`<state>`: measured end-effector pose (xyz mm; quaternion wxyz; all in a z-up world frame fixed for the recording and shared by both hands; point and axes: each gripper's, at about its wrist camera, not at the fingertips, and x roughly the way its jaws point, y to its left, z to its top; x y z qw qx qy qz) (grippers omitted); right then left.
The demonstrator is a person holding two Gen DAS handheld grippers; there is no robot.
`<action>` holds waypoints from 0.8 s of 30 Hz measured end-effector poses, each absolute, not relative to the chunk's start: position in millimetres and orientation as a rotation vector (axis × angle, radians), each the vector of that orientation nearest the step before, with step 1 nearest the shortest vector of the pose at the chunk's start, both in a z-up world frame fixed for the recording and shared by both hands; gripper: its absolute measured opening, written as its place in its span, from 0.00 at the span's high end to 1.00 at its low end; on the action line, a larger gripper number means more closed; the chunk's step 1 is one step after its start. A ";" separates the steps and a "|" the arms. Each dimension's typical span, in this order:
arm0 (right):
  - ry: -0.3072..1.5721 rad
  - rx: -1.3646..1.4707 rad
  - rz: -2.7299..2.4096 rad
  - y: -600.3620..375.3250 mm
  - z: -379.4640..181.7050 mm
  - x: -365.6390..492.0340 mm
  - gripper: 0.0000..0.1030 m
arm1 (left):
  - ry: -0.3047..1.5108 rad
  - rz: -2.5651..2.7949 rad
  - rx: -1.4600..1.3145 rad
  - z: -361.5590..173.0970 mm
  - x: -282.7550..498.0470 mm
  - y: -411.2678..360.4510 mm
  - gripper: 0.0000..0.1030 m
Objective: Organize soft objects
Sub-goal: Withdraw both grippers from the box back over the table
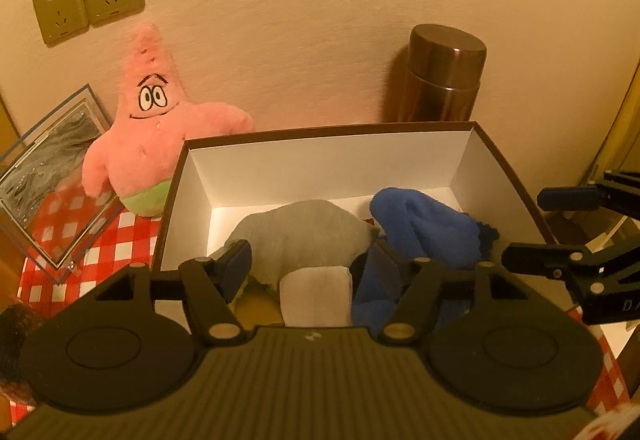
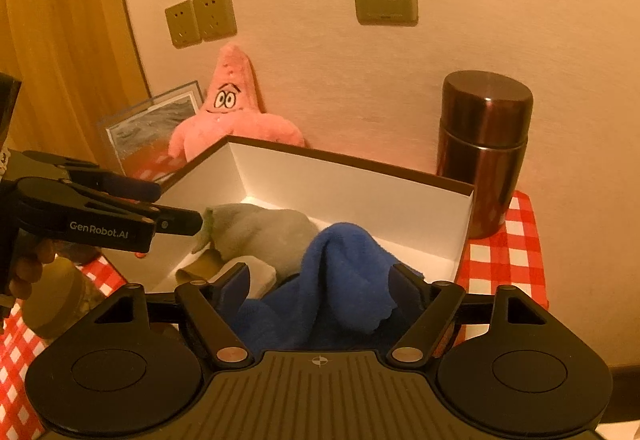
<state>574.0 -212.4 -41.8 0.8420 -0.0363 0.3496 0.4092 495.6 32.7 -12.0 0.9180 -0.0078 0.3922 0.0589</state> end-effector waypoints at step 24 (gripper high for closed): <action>0.718 0.103 0.816 -298.8 -6.4 488.3 0.26 | 0.745 0.102 -0.104 36.6 376.1 22.8 0.37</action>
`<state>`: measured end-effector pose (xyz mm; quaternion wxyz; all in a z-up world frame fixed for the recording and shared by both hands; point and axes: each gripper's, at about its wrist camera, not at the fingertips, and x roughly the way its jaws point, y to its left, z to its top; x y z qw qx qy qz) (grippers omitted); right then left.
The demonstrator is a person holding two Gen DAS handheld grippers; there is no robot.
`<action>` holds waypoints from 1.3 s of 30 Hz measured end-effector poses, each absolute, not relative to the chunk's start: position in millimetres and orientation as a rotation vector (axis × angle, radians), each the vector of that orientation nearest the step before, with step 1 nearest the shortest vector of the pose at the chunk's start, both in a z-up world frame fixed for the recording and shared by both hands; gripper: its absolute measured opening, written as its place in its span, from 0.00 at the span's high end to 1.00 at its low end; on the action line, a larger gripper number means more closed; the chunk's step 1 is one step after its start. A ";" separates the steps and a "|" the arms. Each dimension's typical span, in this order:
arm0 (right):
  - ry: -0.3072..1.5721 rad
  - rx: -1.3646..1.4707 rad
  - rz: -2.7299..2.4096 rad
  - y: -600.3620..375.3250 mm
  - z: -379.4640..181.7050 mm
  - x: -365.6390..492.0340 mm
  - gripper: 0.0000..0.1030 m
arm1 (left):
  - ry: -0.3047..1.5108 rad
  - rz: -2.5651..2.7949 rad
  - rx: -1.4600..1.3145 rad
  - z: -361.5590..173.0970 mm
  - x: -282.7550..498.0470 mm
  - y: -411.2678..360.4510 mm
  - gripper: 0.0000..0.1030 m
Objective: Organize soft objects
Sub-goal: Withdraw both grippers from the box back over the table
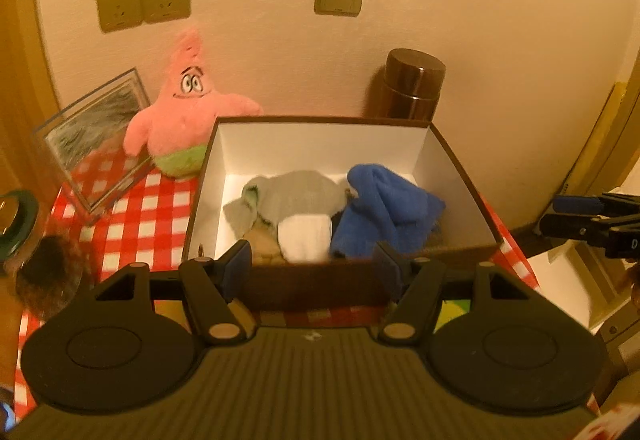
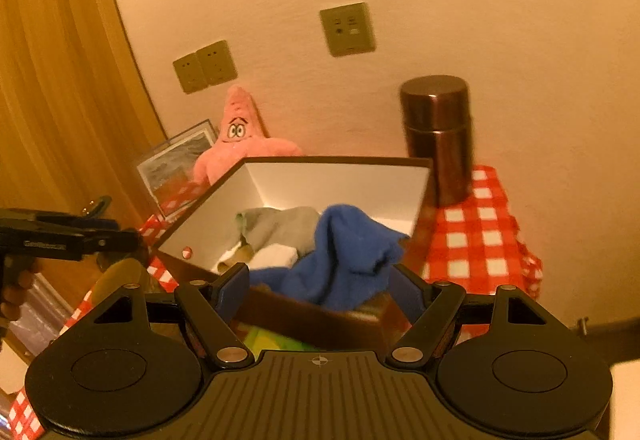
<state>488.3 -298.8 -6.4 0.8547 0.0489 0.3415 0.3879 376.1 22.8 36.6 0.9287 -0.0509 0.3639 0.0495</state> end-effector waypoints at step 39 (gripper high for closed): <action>0.908 -0.019 0.688 -336.6 -89.0 337.9 0.26 | 0.934 0.165 -0.185 -48.0 193.5 -13.8 0.37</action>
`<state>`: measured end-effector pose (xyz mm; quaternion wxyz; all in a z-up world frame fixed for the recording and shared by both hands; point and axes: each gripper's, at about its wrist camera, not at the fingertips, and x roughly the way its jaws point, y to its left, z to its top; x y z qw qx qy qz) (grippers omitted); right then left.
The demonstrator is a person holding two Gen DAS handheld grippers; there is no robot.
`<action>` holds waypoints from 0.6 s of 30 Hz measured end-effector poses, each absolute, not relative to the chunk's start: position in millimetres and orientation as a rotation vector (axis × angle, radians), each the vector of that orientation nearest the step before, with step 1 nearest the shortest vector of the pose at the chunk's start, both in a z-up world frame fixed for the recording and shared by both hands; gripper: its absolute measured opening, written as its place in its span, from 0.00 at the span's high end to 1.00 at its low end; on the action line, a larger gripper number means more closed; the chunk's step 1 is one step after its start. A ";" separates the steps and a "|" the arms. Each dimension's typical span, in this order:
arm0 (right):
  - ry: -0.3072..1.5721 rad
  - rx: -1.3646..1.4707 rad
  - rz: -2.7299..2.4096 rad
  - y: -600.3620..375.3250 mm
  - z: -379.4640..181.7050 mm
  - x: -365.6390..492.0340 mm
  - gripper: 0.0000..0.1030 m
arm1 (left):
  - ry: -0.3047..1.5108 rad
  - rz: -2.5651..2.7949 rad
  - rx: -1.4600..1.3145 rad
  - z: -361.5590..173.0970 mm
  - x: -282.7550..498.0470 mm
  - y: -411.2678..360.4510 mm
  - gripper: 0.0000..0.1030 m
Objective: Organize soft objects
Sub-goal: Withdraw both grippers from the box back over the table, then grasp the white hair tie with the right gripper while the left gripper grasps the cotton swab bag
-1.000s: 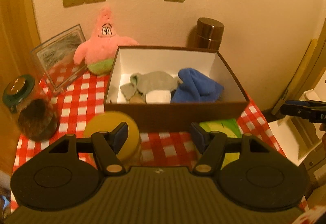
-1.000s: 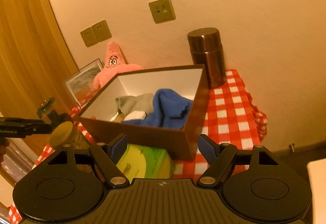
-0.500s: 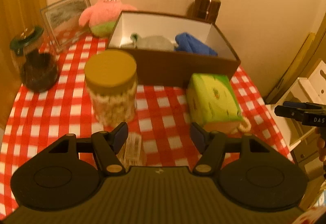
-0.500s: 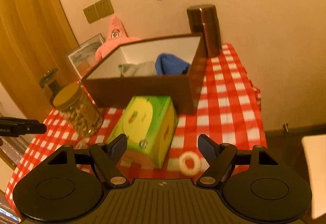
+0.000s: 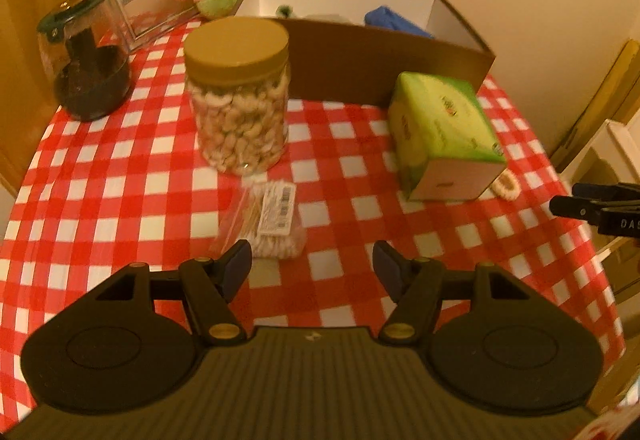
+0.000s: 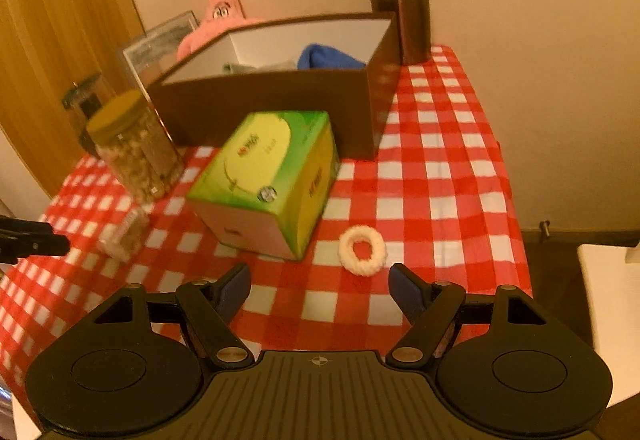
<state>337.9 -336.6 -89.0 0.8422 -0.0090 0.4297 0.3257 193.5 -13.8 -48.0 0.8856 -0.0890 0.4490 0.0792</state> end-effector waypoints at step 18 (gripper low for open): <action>0.917 -0.108 0.660 -325.9 -132.5 366.9 0.28 | 0.976 0.238 -0.185 -83.8 197.6 2.2 0.37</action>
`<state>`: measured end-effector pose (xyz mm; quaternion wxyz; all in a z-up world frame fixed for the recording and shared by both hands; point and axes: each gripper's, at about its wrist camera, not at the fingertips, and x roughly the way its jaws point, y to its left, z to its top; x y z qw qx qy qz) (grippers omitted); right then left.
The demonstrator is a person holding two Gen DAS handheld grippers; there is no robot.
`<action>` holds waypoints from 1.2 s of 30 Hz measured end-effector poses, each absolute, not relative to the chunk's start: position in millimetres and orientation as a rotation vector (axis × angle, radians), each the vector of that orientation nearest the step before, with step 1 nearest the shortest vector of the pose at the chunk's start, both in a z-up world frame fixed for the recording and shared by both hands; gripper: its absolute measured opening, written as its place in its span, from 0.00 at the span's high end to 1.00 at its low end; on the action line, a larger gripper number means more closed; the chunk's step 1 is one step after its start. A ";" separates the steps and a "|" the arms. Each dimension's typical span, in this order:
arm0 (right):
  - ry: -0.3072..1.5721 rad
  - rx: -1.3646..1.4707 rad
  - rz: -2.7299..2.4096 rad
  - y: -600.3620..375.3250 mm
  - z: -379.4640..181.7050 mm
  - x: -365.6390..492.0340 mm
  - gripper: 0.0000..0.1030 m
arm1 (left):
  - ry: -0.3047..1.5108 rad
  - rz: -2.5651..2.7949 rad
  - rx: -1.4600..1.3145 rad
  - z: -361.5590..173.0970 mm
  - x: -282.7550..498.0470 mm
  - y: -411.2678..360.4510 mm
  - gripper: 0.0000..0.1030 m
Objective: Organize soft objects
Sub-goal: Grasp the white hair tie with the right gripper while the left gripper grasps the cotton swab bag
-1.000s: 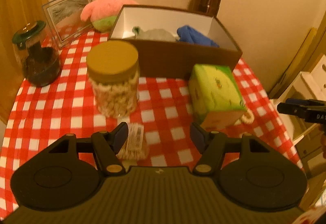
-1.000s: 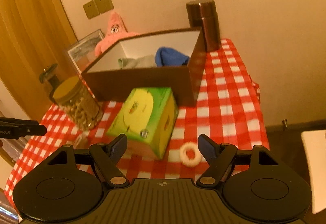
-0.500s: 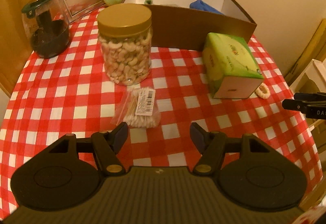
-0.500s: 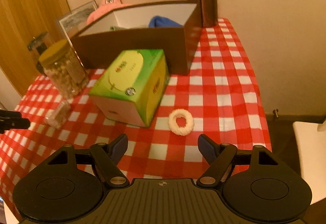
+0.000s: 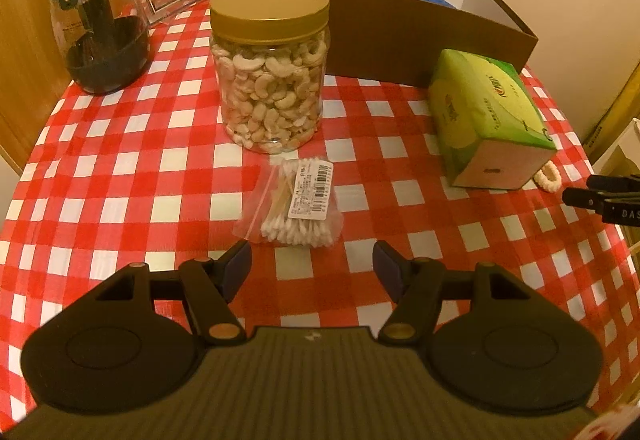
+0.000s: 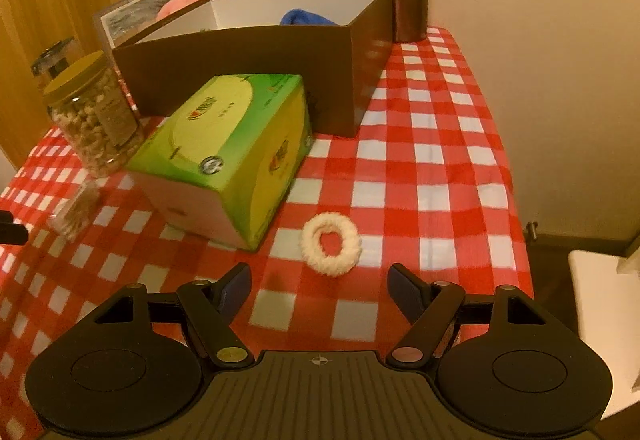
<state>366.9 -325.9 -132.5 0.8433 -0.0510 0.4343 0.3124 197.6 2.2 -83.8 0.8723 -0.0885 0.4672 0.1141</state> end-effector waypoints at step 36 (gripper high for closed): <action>0.903 -0.077 0.590 -320.6 -149.1 397.8 0.80 | 1.031 0.235 -0.142 -134.2 258.5 28.6 0.37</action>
